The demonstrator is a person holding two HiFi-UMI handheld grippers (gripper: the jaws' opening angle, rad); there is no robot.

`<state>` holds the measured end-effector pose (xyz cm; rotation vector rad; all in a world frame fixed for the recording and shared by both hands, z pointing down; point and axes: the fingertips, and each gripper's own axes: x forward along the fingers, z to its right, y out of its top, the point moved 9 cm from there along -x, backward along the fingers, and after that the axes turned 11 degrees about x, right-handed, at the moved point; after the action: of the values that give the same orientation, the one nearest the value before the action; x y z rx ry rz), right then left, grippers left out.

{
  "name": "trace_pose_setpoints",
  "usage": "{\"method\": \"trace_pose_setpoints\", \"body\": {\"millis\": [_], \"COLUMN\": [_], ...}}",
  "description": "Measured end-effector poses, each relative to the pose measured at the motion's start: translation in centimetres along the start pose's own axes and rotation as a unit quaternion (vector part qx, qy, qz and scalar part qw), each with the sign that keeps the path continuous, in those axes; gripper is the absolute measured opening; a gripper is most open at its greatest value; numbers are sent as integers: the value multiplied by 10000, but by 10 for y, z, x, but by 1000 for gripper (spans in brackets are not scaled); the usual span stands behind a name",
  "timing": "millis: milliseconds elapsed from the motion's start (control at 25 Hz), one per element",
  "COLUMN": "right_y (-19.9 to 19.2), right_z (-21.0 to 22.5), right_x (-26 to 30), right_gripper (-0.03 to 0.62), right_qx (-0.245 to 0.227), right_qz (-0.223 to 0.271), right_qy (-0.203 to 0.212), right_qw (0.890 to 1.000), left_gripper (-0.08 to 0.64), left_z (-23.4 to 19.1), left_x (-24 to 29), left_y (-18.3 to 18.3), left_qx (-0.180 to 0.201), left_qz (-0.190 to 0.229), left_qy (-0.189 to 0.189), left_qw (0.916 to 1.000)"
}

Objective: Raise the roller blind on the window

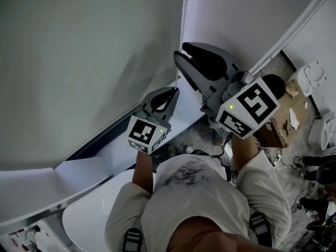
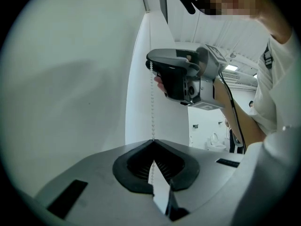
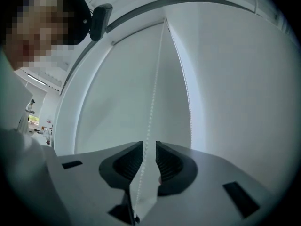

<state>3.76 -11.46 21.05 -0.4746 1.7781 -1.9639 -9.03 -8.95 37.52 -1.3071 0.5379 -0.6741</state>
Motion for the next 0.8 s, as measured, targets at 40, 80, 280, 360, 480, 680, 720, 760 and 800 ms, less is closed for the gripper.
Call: {"method": "trace_pose_setpoints", "body": {"millis": [40, 80, 280, 360, 480, 680, 720, 760, 800], "right_y": [2, 4, 7, 5, 1, -6, -7, -9, -12], "right_z": [0, 0, -1, 0, 1, 3, 3, 3, 4], "right_x": [2, 3, 2, 1, -3, -8, -9, -9, -9], "right_gripper": [137, 115, 61, 61, 61, 60, 60, 60, 61], "right_qx": [-15, -38, -54, -33, -14, 11, -20, -44, -49], "right_qz": [12, 4, -92, -27, 134, 383, 396, 394, 381], "right_qy": [-13, -56, -207, -145, -128, -155, -179, -198, -207], "right_qw": [10000, 10000, 9997, 9999, 9998, 9991, 9991, 9990, 9990], "left_gripper": [6, 6, 5, 5, 5, 5, 5, 5, 5], "left_z": [0, 1, 2, 2, 5, 7, 8, 9, 10], "left_x": [0, 0, -1, -1, 0, 2, 3, 4, 5], "left_y": [0, 0, -1, -2, -4, -8, -9, -10, -13], "left_qx": [1, -2, -49, -94, -159, -199, -191, -183, -181], "left_qz": [3, 7, 44, 80, 131, 194, 191, 171, 136], "left_qy": [-5, -5, 6, 13, 10, -30, -31, -32, -34], "left_qw": [10000, 10000, 10000, 9999, 9998, 9996, 9996, 9997, 9997]}}
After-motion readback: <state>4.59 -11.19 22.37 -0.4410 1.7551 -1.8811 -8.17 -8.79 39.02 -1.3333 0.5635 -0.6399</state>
